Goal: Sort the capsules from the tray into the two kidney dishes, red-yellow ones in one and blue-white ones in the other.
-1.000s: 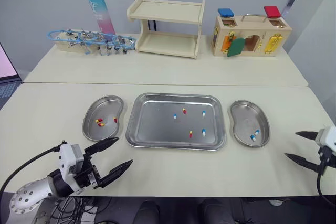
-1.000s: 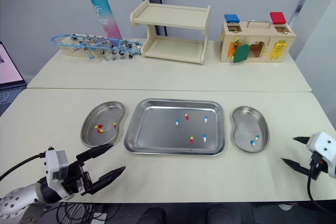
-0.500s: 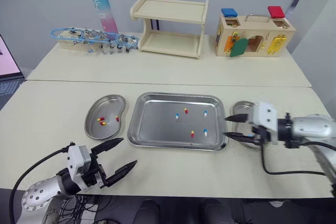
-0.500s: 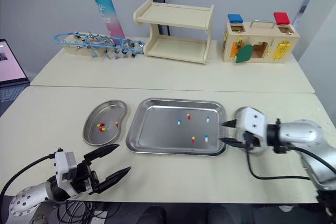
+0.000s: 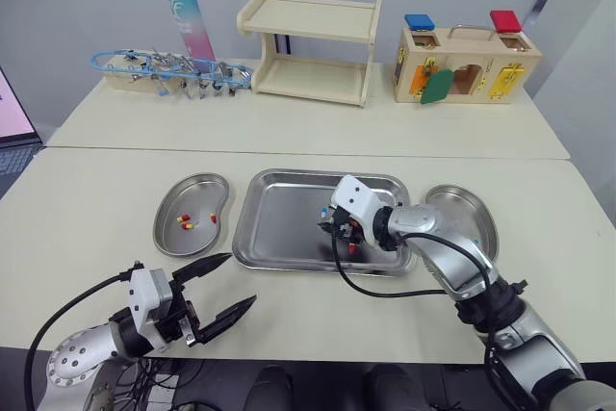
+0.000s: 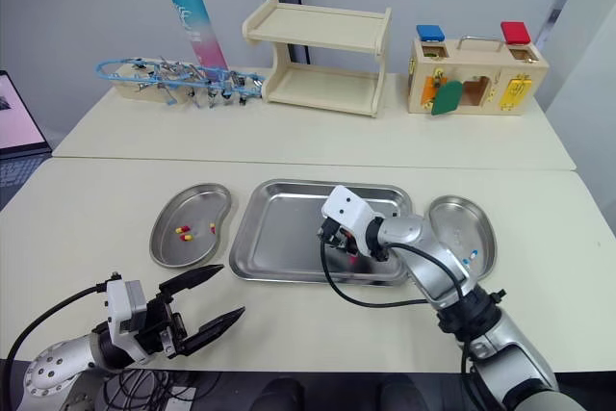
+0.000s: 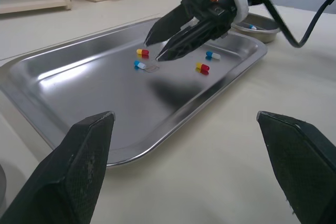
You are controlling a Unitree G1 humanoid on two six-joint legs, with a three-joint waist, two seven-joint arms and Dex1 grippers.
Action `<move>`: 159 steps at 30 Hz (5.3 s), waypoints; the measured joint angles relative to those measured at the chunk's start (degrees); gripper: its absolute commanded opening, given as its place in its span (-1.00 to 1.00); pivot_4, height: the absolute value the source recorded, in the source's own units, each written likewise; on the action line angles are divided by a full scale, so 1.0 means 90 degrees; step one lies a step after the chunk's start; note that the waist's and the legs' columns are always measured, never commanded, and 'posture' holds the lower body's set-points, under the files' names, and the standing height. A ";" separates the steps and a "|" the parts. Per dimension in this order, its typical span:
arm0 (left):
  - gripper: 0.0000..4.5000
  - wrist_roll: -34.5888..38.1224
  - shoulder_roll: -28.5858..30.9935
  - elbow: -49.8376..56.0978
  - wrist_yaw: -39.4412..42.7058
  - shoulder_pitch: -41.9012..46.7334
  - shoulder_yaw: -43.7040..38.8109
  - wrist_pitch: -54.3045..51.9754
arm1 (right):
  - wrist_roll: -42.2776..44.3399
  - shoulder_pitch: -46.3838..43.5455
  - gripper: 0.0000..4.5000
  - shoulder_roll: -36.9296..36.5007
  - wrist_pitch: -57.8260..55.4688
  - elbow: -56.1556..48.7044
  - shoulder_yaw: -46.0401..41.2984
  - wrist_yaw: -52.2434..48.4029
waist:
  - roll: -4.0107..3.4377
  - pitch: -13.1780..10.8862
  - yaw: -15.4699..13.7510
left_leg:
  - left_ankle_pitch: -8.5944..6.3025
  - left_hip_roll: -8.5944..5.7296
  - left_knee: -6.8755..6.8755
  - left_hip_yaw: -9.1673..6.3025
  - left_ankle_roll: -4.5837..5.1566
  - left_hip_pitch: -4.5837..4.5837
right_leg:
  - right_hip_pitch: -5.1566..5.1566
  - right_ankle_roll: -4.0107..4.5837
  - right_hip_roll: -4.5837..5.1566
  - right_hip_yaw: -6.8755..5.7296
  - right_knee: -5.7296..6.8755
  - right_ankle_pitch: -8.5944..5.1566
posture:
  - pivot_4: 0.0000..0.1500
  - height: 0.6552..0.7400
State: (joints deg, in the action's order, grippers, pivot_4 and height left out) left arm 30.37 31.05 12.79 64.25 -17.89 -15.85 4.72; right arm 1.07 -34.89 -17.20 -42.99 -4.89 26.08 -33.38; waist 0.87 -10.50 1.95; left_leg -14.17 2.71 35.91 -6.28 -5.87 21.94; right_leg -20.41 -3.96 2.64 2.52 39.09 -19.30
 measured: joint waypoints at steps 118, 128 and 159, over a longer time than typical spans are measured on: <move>1.00 -0.0424 0.1295 -0.2182 -0.1387 -0.0631 -0.2491 -0.1214 | 0.1773 0.6328 0.98 -0.3369 0.6131 0.0862 -0.5740 -0.3962 | 0.0013 -0.0024 -0.0010 | -0.0002 0.0000 -0.0014 0.0015 0.0001 -0.0016 | 0.0021 0.0002 0.0003 0.0008 -0.0017 -0.0006 | 1.00 1.00; 1.00 -0.0380 0.1286 -0.1826 -0.1346 -0.0698 -0.2490 -0.1481 | 0.2043 0.6372 0.98 -0.3276 0.5978 -0.0185 -0.5294 -0.3989 | 0.0013 -0.0023 -0.0012 | -0.0001 0.0000 -0.0014 0.0012 0.0000 -0.0017 | 0.0022 0.0002 0.0003 0.0006 -0.0015 -0.0006 | 1.00 1.00; 0.83 -0.0656 0.1547 -0.0017 0.0247 0.4381 0.2652 -0.2955 | 0.1475 0.6512 1.00 -0.1829 0.5304 -0.2092 -0.3473 -0.1788 | 0.0014 -0.0017 -0.0001 | -0.0001 0.0000 -0.0005 0.0007 0.0000 -0.0013 | 0.0020 0.0000 -0.0003 0.0005 -0.0008 -0.0004 | 1.00 1.00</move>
State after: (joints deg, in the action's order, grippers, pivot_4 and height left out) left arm 24.47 44.97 12.64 66.47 21.54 8.02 -21.88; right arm 14.34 23.72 -33.66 4.75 -23.73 -5.18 -49.47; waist 1.00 -10.65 1.94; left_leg -14.18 2.71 35.86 -6.21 -5.87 21.83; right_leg -20.23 -3.95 2.62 2.56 39.02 -19.33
